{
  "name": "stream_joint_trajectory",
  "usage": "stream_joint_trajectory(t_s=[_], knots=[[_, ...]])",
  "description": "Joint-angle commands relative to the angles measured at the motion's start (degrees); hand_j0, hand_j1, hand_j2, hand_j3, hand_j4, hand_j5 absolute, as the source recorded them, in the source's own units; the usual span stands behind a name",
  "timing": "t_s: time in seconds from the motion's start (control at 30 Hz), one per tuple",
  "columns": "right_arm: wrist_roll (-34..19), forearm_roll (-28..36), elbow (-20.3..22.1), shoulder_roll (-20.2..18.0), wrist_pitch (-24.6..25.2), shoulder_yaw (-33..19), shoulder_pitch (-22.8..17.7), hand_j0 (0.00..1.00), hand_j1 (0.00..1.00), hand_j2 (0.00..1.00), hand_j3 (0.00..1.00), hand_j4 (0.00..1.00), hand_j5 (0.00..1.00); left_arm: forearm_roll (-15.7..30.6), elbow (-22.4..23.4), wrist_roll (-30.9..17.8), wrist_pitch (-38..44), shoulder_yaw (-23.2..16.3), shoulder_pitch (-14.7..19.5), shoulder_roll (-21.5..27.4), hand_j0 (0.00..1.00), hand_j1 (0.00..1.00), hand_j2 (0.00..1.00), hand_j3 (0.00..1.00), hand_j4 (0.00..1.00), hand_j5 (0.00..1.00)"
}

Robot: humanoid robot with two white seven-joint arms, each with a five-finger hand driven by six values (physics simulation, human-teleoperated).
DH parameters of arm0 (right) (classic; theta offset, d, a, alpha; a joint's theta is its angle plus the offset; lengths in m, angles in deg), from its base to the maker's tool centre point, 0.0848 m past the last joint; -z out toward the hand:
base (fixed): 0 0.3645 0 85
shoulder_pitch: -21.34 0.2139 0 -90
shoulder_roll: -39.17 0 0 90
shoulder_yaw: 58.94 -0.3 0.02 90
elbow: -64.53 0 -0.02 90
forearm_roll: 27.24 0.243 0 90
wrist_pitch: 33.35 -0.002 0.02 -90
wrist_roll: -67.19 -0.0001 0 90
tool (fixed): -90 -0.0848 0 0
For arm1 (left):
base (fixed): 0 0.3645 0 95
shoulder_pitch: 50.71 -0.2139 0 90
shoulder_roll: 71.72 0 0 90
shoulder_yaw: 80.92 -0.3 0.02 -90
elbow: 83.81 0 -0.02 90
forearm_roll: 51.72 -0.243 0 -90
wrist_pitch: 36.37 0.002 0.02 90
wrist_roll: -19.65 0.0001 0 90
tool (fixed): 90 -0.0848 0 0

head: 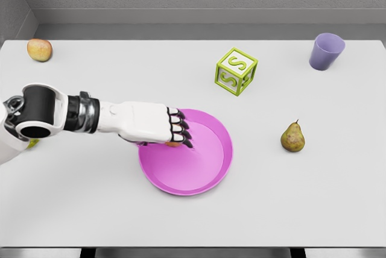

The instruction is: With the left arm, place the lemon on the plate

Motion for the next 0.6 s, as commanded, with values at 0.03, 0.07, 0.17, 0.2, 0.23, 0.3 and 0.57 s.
stream_joint_trajectory(t_s=[0.03, 0.07, 0.17, 0.2, 0.23, 0.3, 0.57], knots=[[-0.01, -0.01, 0.03, 0.00, 0.00, -0.01, 0.00, 1.00, 1.00, 1.00, 1.00, 1.00, 1.00, 4.43, -0.24, 0.02, 0.14, 3.37, -0.18, 7.22, 1.00, 1.00, 1.00, 1.00, 1.00, 1.00], [-0.01, -0.01, -0.05, 0.00, 0.00, -0.01, 0.00, 1.00, 1.00, 1.00, 1.00, 1.00, 1.00, 5.05, -0.24, 0.02, 0.14, 4.43, -0.35, 9.24, 1.00, 1.00, 1.00, 1.00, 1.00, 1.00], [-0.01, -0.01, 0.03, 0.00, 0.00, -0.01, 0.00, 1.00, 1.00, 1.00, 1.00, 1.00, 1.00, 8.56, 0.63, 0.04, 0.14, 6.18, -0.53, 14.16, 1.00, 1.00, 1.00, 1.00, 1.00, 1.00], [-0.01, -0.01, -0.05, 0.00, 0.00, -0.01, 0.00, 1.00, 1.00, 1.00, 1.00, 1.00, 1.00, 9.18, 1.77, 0.04, 0.14, 7.94, -1.23, 15.92, 1.00, 1.00, 1.00, 1.00, 1.00, 1.00], [-0.01, -0.01, 0.03, 0.00, 0.00, -0.01, 0.00, 1.00, 1.00, 1.00, 1.00, 1.00, 1.00, 9.97, 2.13, 0.04, 0.14, 9.52, -2.46, 16.80, 1.00, 1.00, 1.00, 1.00, 1.00, 1.00], [-0.01, -0.01, -0.05, 0.00, 0.00, -0.01, 0.00, 1.00, 1.00, 1.00, 1.00, 1.00, 1.00, 11.81, 3.62, 0.04, 0.14, 11.46, -5.18, 18.21, 1.00, 1.00, 1.00, 1.00, 1.00, 1.00], [-0.01, -0.01, 0.03, 0.00, 0.00, -0.01, 0.00, 1.00, 1.00, 1.00, 1.00, 1.00, 1.00, 19.81, 18.65, 0.04, 0.14, 15.33, -8.43, 18.47, 1.00, 1.00, 1.00, 1.00, 1.00, 1.00]])
